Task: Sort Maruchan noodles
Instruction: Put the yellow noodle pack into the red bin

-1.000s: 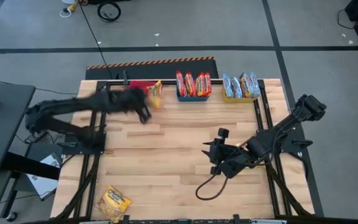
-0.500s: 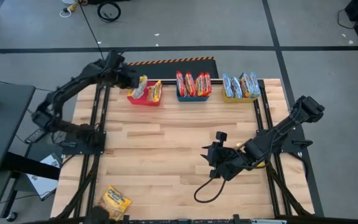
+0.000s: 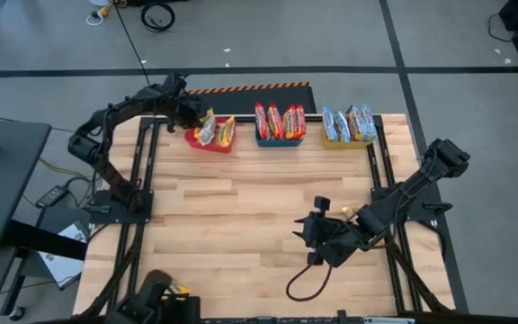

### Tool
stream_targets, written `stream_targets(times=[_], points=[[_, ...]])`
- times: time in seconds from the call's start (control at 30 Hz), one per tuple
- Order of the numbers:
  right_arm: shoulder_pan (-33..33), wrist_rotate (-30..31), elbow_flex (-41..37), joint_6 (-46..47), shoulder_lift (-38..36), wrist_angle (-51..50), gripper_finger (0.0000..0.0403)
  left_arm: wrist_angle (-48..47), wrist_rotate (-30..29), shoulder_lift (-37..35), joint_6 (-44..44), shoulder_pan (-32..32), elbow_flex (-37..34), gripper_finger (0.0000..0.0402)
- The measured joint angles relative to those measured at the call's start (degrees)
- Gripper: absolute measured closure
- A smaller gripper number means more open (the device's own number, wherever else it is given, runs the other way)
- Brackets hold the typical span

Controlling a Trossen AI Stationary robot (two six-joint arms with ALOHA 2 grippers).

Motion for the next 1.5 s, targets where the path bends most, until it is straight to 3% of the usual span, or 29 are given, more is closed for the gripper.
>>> stream_targets(times=[0.33,0.67,0.87,1.03,1.13,1.23,1.4,1.5], points=[[-0.2,0.3,0.0,-0.4,0.0,-0.1,0.0261,5.7,-1.3,1.5,-2.7,-3.1,0.0,0.0380],[-0.3,0.4,0.0,-0.6,0.0,-0.1,0.0261,7.7,-1.9,1.3,3.2,-3.4,0.0,0.0274],[-0.5,0.4,0.0,-0.6,0.0,-0.1,0.0261,3.1,-2.3,-4.0,10.8,-3.2,1.6,0.0216],[-1.8,0.4,0.0,-1.3,0.0,-0.6,0.0261,-3.9,-9.9,-13.3,17.9,-5.9,2.8,0.0208],[-3.1,0.4,0.0,-3.3,0.0,-0.5,0.0261,-9.1,-16.9,-19.9,22.7,-10.8,2.8,0.0208],[-4.7,0.4,0.0,-5.6,0.0,-0.3,0.0261,-14.9,-23.9,-26.0,25.0,-19.7,2.8,0.0207],[-7.7,0.4,0.0,-8.2,0.0,0.2,0.0260,-20.7,-32.7,-32.4,21.8,-42.4,2.8,0.0207],[-9.2,0.2,0.0,-9.3,0.0,0.2,0.0259,-22.5,-36.9,-33.3,14.6,-56.4,2.8,0.0207]])
